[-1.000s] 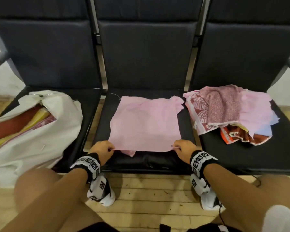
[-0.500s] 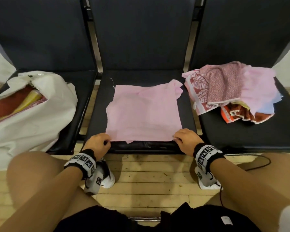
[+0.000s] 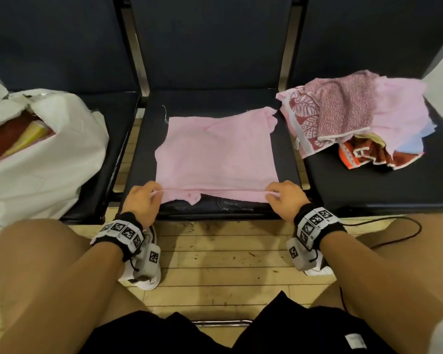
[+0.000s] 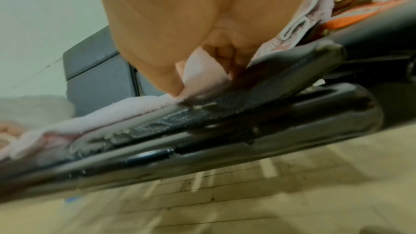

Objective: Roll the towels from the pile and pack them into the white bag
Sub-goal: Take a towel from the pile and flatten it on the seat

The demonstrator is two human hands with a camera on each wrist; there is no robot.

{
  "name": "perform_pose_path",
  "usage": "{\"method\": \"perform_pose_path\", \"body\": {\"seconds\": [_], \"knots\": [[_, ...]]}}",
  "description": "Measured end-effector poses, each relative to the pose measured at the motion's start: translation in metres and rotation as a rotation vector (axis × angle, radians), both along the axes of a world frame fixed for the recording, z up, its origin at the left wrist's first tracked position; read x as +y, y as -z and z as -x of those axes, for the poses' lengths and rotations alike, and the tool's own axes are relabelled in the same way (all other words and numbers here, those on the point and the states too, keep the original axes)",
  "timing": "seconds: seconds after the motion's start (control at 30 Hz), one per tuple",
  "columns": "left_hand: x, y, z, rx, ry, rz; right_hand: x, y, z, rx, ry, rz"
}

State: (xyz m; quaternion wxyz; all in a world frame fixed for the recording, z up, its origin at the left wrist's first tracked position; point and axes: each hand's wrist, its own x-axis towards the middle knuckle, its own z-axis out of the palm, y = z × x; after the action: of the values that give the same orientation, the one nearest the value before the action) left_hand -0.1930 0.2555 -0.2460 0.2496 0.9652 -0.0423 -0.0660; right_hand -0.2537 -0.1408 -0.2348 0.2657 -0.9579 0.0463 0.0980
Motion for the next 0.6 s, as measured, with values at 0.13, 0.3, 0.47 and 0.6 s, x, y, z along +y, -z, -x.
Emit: {"method": "perform_pose_path", "body": {"seconds": [0.13, 0.3, 0.47, 0.6], "knots": [[-0.012, -0.007, -0.004, 0.046, -0.096, -0.015, 0.011, -0.006, 0.001, -0.077, -0.046, 0.165], [-0.036, -0.025, 0.003, -0.173, 0.009, -0.13, 0.029, -0.002, 0.001, -0.335, -0.244, 0.308], [-0.058, -0.017, 0.021, -0.161, 0.244, -0.004, 0.043, -0.003, 0.0, -0.071, -0.334, 0.244], [-0.048, -0.006, 0.017, -0.134, 0.268, -0.043, 0.044, -0.001, 0.001, -0.148, -0.293, 0.23]]}}
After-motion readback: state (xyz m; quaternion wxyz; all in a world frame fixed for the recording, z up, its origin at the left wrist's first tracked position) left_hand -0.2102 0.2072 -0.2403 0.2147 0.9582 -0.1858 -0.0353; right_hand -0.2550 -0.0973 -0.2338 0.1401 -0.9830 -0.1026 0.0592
